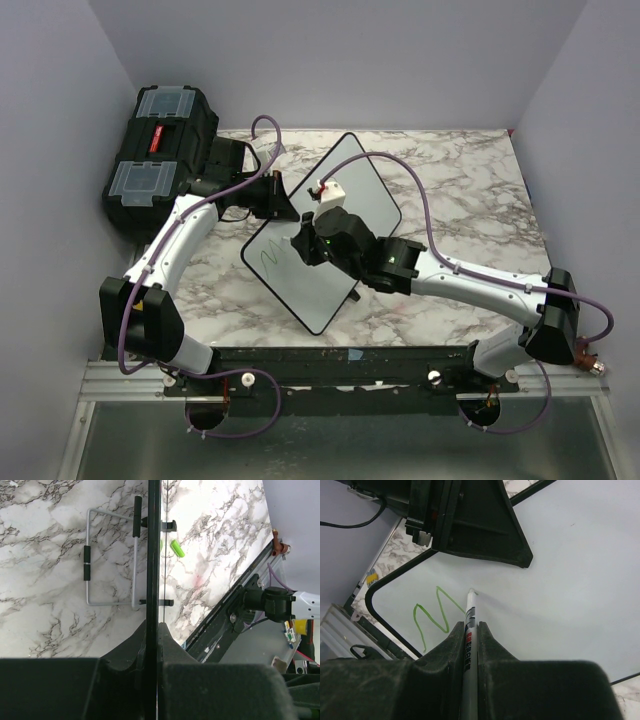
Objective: Write a sentence on the whiteboard
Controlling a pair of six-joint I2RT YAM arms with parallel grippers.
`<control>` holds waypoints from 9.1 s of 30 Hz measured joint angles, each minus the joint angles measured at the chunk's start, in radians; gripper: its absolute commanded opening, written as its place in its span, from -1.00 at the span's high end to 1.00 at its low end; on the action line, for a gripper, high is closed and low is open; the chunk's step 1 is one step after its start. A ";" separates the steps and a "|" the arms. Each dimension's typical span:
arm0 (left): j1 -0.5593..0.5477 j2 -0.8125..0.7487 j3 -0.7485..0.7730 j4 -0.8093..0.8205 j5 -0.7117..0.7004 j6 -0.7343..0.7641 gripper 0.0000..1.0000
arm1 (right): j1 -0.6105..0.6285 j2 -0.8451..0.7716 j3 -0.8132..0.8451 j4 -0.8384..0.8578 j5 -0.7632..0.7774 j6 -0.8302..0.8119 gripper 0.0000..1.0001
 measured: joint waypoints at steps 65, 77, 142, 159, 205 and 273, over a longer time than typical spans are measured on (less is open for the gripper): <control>-0.016 -0.014 0.000 0.000 -0.018 0.000 1.00 | -0.002 -0.032 -0.004 0.029 0.040 -0.008 0.99; -0.015 -0.014 0.000 -0.004 -0.022 0.000 1.00 | -0.002 -0.030 -0.066 0.030 0.041 0.005 0.99; -0.023 -0.019 0.000 -0.003 -0.029 0.000 1.00 | -0.026 -0.022 0.006 -0.001 0.077 -0.034 0.99; -0.042 -0.017 0.024 -0.019 -0.049 0.005 1.00 | -0.035 -0.166 -0.153 0.006 0.062 -0.024 0.99; -0.076 0.002 0.076 -0.059 -0.077 0.038 1.00 | -0.116 -0.089 -0.096 0.085 -0.048 -0.070 0.99; -0.085 -0.014 0.060 -0.041 -0.073 0.039 1.00 | -0.182 -0.380 -0.217 0.016 0.122 -0.035 0.99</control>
